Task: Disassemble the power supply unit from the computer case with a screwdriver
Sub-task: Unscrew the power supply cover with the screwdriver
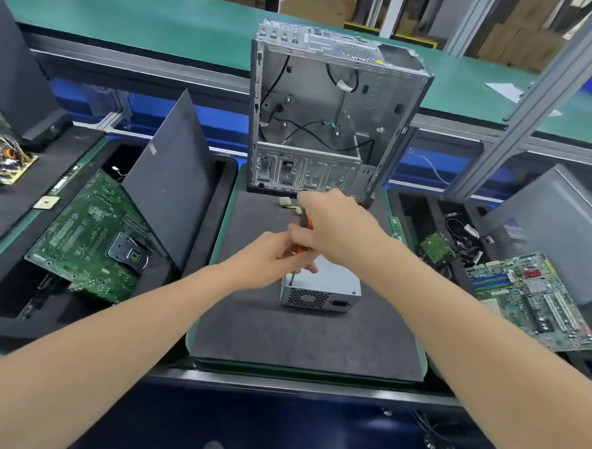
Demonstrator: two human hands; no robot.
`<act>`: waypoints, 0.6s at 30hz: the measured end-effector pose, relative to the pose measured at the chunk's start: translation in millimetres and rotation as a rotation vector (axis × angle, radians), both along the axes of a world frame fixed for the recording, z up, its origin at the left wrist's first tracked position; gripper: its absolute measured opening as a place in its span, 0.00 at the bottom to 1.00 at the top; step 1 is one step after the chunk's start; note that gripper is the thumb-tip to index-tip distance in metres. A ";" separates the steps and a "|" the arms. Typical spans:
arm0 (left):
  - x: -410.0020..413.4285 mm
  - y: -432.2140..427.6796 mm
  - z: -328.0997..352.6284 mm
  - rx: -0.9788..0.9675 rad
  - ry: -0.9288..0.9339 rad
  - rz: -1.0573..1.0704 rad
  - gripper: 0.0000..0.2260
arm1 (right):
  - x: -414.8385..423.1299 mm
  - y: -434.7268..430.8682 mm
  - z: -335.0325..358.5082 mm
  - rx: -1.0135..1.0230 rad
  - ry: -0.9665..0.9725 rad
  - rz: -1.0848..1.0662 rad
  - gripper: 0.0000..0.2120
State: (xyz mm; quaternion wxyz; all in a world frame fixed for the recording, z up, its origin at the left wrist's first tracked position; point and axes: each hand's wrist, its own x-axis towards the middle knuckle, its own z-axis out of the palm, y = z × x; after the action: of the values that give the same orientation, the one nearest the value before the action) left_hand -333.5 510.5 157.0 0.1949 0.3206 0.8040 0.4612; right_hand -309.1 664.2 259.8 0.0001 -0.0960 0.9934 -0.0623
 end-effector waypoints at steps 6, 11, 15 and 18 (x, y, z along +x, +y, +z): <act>-0.6 -3.7 0.8 0.047 -0.036 -0.003 0.09 | -13.2 39.2 16.6 -0.094 -0.198 0.541 0.09; 3.2 -4.1 -1.7 0.068 -0.004 0.011 0.08 | 2.3 28.5 18.0 -0.030 -0.059 0.468 0.05; 0.3 -2.7 -5.3 0.051 -0.011 0.032 0.08 | 14.3 -5.5 8.3 0.266 0.181 -0.028 0.19; -5.6 -4.4 -13.7 -0.023 0.024 0.032 0.02 | 10.7 -15.7 -0.9 0.221 0.177 -0.071 0.19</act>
State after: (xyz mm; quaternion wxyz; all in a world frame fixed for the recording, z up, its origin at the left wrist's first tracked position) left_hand -339.1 506.0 143.3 0.1815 0.3110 0.8167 0.4510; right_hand -298.4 648.5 259.0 -0.0792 -0.0651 0.9931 0.0563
